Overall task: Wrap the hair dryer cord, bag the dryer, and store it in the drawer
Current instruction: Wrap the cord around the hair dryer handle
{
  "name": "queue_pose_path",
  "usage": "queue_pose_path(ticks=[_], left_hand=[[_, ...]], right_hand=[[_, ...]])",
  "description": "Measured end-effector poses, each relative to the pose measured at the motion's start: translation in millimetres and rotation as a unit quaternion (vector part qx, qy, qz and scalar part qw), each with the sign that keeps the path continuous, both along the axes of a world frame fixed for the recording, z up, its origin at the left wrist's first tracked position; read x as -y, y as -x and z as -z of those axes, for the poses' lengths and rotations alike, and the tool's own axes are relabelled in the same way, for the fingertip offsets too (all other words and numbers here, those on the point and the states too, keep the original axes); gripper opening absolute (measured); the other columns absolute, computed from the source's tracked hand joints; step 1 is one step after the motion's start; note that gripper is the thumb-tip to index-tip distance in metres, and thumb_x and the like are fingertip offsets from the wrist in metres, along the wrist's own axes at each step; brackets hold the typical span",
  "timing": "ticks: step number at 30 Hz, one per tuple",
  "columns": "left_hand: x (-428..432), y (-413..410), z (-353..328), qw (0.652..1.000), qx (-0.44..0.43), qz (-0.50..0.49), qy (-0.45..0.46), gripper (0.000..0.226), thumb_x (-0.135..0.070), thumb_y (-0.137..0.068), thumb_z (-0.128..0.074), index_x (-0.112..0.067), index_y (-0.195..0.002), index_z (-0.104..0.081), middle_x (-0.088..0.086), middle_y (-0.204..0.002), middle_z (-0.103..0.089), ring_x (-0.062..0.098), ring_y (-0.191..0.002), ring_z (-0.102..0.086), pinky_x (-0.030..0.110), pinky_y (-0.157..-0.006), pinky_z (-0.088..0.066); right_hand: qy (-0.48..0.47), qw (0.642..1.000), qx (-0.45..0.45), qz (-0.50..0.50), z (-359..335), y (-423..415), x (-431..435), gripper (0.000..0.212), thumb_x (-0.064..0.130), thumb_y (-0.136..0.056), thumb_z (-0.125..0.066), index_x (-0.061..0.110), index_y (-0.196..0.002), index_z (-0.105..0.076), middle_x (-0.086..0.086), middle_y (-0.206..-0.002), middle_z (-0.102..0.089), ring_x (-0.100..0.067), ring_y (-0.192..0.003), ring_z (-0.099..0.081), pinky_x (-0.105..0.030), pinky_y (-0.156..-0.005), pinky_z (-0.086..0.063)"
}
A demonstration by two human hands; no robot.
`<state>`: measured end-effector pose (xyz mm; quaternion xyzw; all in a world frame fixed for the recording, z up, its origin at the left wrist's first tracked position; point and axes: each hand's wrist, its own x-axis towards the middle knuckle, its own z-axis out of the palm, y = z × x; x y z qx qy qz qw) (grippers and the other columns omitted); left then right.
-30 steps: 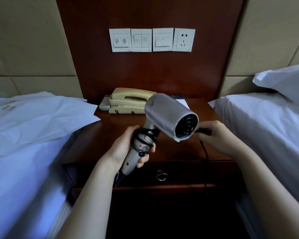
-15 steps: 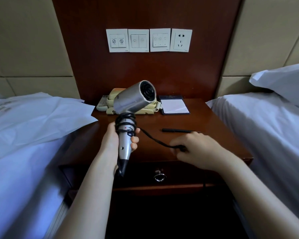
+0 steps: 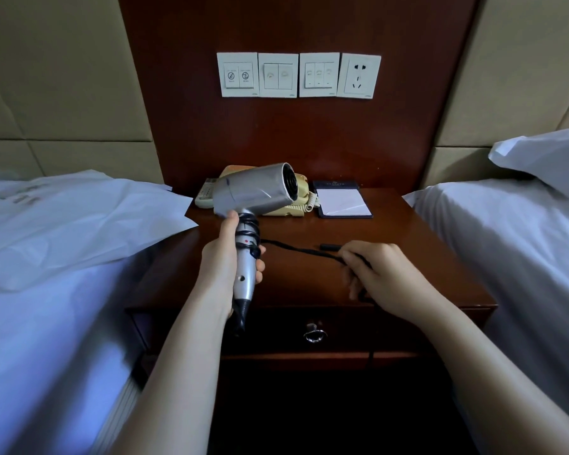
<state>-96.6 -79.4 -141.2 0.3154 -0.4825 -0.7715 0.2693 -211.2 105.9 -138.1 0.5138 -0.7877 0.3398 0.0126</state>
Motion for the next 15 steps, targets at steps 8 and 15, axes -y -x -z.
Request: queue_pose_path(ticks=[8,15], left_hand=[[-9.1,-2.9,-4.0,0.997,0.012,-0.05,0.049,0.046,-0.048,-0.09,-0.053,-0.003,-0.093,-0.06,0.012,-0.065,-0.06,0.017,-0.037,-0.049,0.021,-0.037,-0.041],[-12.1,-1.9,-7.9,0.996,0.009,-0.047,0.072,0.042,-0.048,-0.09,-0.053,-0.006,-0.089,-0.059,0.011,-0.065,-0.06,0.017,-0.036,-0.049,0.022,-0.035,-0.04]], right_hand=[[0.049,0.993,-0.019,0.103,8.4,24.9,-2.7,0.031,0.013,-0.096,-0.042,0.009,-0.07,-0.058,-0.001,-0.062,-0.066,-0.014,-0.058,-0.062,-0.027,-0.061,-0.047],[0.023,0.986,0.052,0.159,10.7,38.5,-10.5,0.023,0.02,-0.093,-0.055,0.007,-0.083,-0.071,-0.004,-0.066,-0.064,-0.021,-0.065,-0.059,-0.026,-0.058,-0.04]])
